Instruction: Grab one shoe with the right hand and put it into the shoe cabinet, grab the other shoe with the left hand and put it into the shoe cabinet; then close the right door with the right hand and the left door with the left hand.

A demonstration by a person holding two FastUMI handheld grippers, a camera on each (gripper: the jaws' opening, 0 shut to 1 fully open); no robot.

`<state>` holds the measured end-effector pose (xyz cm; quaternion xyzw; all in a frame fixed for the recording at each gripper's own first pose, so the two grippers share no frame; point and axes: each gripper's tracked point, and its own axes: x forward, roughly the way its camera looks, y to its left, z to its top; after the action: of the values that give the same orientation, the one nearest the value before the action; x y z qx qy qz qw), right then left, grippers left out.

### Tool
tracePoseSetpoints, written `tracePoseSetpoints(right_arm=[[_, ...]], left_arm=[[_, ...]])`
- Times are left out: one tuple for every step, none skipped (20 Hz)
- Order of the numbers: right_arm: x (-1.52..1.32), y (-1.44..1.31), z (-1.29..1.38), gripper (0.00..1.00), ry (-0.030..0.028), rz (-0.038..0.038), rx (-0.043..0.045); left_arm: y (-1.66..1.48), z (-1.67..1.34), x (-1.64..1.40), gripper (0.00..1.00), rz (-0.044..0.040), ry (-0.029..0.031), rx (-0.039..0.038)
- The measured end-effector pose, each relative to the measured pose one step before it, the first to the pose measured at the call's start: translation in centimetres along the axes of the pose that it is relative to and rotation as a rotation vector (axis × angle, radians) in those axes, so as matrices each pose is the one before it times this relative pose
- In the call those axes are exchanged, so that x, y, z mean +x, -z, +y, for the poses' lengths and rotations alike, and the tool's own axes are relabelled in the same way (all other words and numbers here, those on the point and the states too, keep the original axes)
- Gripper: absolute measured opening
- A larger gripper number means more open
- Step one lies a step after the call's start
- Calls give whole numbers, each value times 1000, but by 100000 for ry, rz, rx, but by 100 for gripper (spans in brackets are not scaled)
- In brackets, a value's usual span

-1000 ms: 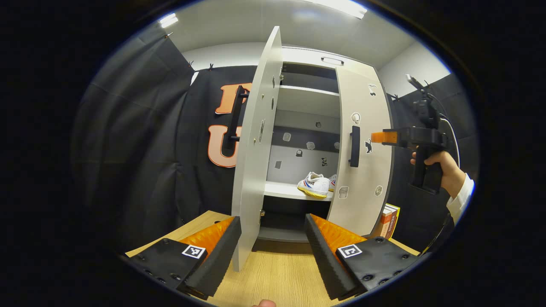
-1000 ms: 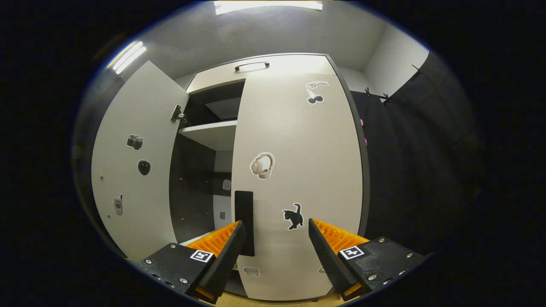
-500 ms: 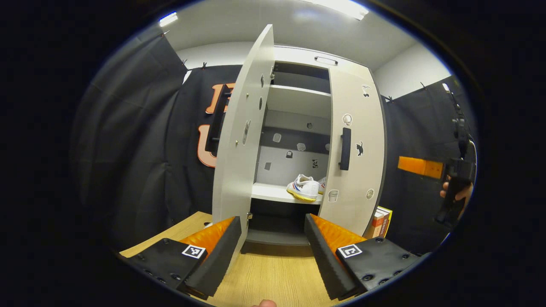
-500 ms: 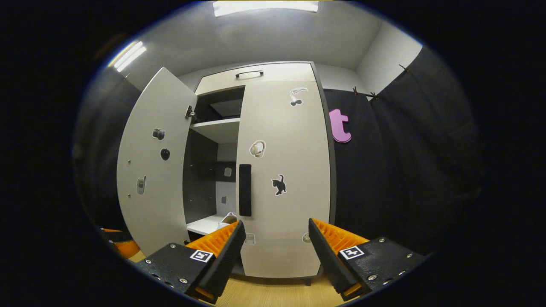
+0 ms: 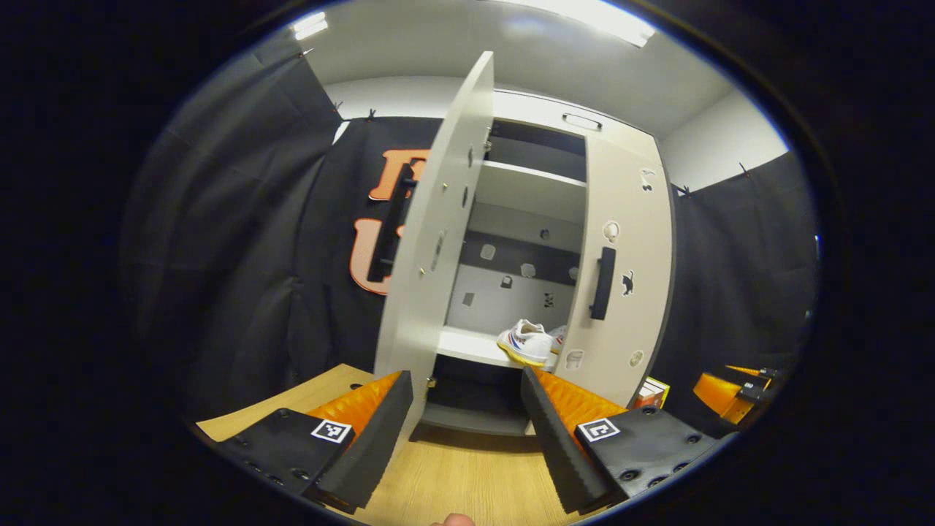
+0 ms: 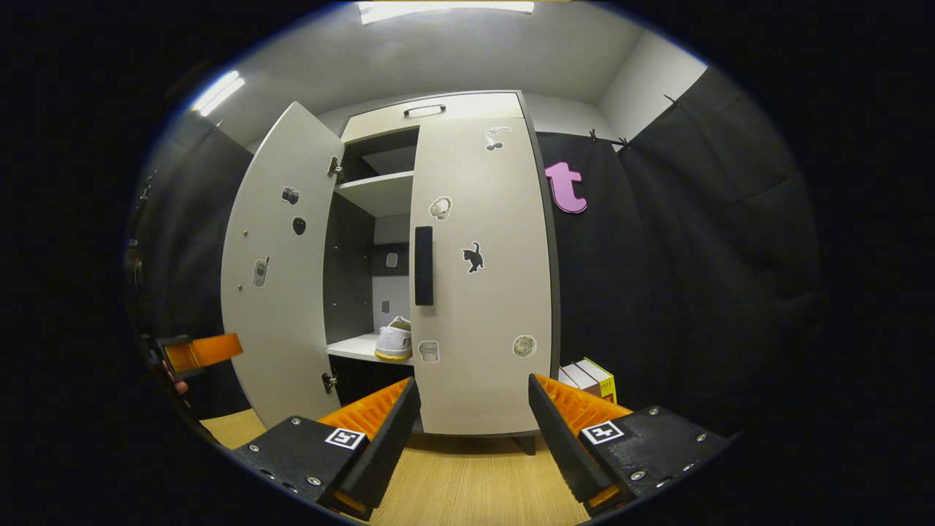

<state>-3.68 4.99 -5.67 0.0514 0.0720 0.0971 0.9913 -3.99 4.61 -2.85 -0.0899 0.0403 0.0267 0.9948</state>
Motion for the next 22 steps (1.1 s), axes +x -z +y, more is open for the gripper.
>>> tracePoseSetpoints(right_arm=[[-348,140,-2,92,33,-106,-1268],[-116,208,55,92,-145,69,-1168],[-103,143,128,92,-381,319,-508],[-171,83,193,92,-614,292,81],[-1,-51,161,92,-609,-152,564],[-123,-136,221,92,-929,-166,377],[-75,-66,217,92,-557,-136,120],[-116,-112,-6,92,-125,-464,52],[-16,-87,16,92,-40,-322,349],[-96,-17,150,92,-331,18,321],[7,90,79,92,-33,195,117],[-21,-6,-140,92,169,-12,48],[-64,-90,-35,92,50,-33,159],[-20,14,-185,92,484,-9,85],[35,33,-241,92,638,-33,23],[22,96,-114,92,434,466,95],[0,33,-70,92,171,336,390],[11,-111,96,92,-111,-245,578],[-45,-94,123,92,-321,-351,357],[21,-55,119,92,-380,-296,-29],[-24,38,45,92,-351,14,-235],[23,155,72,92,-294,282,-100]], left_arm=[[-1642,1608,193,96,-2099,-3265,76],[-1390,1744,533,96,-1257,-2752,-112],[-1312,1444,522,96,-1080,-2188,-919],[-1133,1282,706,96,-787,-1922,-1453],[-1071,1330,871,96,-788,-1839,-1143],[-969,1234,985,96,-1216,-2086,-287],[-946,875,1299,94,-1608,-934,679],[-707,594,1442,99,-1585,-171,1284],[15,659,1455,96,385,-855,1425],[-50,494,1220,100,-23,-1059,659],[-101,74,1027,96,-353,-14,-303],[51,-185,778,96,402,646,-554],[-107,355,240,99,-1091,-687,990],[86,27,35,100,-190,15,1081],[-104,-99,15,94,-954,-184,-22],[-58,-133,-41,96,-760,178,-203],[-95,-148,12,94,-389,702,-31],[40,-189,80,96,237,325,287],[-59,-160,9,96,-192,193,966],[-80,-153,-92,96,-318,369,1439],[-90,-160,-88,96,-214,573,1289],[12,-379,-168,96,108,1330,879]])
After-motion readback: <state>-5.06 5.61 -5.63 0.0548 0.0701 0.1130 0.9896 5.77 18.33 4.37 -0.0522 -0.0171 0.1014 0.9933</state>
